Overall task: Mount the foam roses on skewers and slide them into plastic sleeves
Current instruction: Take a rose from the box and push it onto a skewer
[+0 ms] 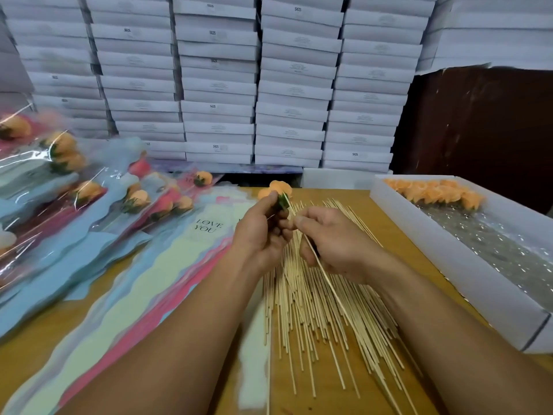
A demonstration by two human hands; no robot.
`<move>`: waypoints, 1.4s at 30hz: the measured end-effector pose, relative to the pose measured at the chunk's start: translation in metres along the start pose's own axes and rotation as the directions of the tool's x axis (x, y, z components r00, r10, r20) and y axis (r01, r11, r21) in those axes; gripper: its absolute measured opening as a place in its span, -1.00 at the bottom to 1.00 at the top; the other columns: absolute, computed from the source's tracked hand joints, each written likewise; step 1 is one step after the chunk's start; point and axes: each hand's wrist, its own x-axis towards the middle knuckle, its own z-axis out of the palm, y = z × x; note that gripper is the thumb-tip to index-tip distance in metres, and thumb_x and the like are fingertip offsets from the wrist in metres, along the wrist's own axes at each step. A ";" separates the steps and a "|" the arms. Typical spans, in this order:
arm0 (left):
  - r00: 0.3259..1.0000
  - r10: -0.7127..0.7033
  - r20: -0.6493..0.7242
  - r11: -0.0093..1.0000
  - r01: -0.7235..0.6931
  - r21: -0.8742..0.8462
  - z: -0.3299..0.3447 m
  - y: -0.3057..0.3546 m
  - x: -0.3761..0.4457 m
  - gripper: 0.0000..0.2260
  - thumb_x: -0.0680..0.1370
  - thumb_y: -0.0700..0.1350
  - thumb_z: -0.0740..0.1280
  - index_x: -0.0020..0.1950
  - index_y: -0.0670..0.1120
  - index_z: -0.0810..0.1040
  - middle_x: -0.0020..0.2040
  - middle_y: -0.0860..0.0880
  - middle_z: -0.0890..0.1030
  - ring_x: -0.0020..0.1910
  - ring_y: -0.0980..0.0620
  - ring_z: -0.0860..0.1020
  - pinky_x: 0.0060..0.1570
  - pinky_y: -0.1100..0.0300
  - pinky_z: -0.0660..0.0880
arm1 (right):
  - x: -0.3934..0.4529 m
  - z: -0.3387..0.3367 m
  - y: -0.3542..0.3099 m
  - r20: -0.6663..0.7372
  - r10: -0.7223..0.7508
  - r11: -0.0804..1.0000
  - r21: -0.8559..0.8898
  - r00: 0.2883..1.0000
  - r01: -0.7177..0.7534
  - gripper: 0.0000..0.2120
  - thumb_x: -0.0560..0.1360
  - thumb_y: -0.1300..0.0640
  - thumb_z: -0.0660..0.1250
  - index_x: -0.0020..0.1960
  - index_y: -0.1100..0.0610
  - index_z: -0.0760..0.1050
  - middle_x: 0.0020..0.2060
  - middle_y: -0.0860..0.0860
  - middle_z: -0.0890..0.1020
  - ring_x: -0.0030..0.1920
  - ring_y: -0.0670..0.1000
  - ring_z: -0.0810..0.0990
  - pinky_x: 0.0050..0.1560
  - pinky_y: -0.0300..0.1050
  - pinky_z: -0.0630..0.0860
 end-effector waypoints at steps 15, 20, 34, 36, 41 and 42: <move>0.997 0.035 -0.071 0.992 -0.043 -0.121 0.004 0.011 -0.005 -0.83 0.59 -0.06 0.34 -0.08 -0.17 0.56 -0.30 -0.04 0.50 -0.48 0.12 0.41 -0.44 0.32 0.38 | -0.008 0.012 -0.013 0.044 -0.273 0.944 -0.177 0.961 0.277 -0.49 0.45 0.07 0.10 -0.08 -0.62 0.46 -0.61 0.07 0.52 -0.61 -0.10 0.44 -0.53 -0.31 0.37; 0.997 0.051 -0.058 0.990 -0.058 -0.131 0.006 0.010 -0.007 -0.84 0.59 -0.09 0.34 -0.09 -0.17 0.56 -0.30 -0.04 0.48 -0.51 0.13 0.38 -0.52 0.35 0.36 | -0.010 0.010 -0.016 0.033 -0.296 0.939 -0.174 0.955 0.297 -0.47 0.43 0.07 0.10 -0.10 -0.65 0.44 -0.63 0.05 0.48 -0.62 -0.08 0.41 -0.51 -0.27 0.40; 0.995 0.085 -0.055 0.991 -0.090 -0.094 0.007 0.010 -0.010 -0.88 0.60 -0.12 0.35 -0.06 -0.17 0.57 -0.22 -0.07 0.51 -0.37 0.10 0.42 -0.36 0.27 0.42 | -0.007 0.009 -0.013 0.021 -0.300 0.934 -0.195 0.954 0.298 -0.46 0.43 0.05 0.12 -0.05 -0.70 0.37 -0.62 0.03 0.51 -0.60 -0.06 0.47 -0.45 -0.28 0.45; 0.995 0.085 -0.058 0.991 -0.090 -0.100 0.008 0.010 -0.011 -0.88 0.59 -0.12 0.35 -0.07 -0.17 0.57 -0.24 -0.06 0.51 -0.40 0.11 0.43 -0.41 0.29 0.43 | -0.007 0.008 -0.012 0.022 -0.298 0.935 -0.195 0.954 0.296 -0.47 0.44 0.04 0.12 -0.05 -0.69 0.37 -0.62 0.03 0.51 -0.59 -0.06 0.47 -0.47 -0.28 0.43; 0.994 0.094 -0.055 0.991 -0.099 -0.094 0.008 0.010 -0.012 -0.87 0.59 -0.12 0.35 0.02 -0.18 0.56 -0.20 -0.08 0.52 -0.37 0.11 0.43 -0.44 0.31 0.45 | -0.009 0.008 -0.013 0.030 -0.304 0.935 -0.181 0.952 0.304 -0.43 0.48 0.10 0.13 -0.04 -0.68 0.38 -0.62 0.04 0.50 -0.60 -0.07 0.45 -0.50 -0.33 0.38; 0.994 0.098 -0.054 0.991 -0.102 -0.087 0.008 0.010 -0.011 -0.86 0.60 -0.12 0.35 0.05 -0.19 0.55 -0.18 -0.09 0.51 -0.35 0.10 0.43 -0.43 0.30 0.45 | -0.009 0.007 -0.014 0.033 -0.306 0.934 -0.183 0.951 0.307 -0.41 0.50 0.12 0.13 -0.05 -0.68 0.38 -0.62 0.03 0.50 -0.60 -0.08 0.45 -0.50 -0.34 0.37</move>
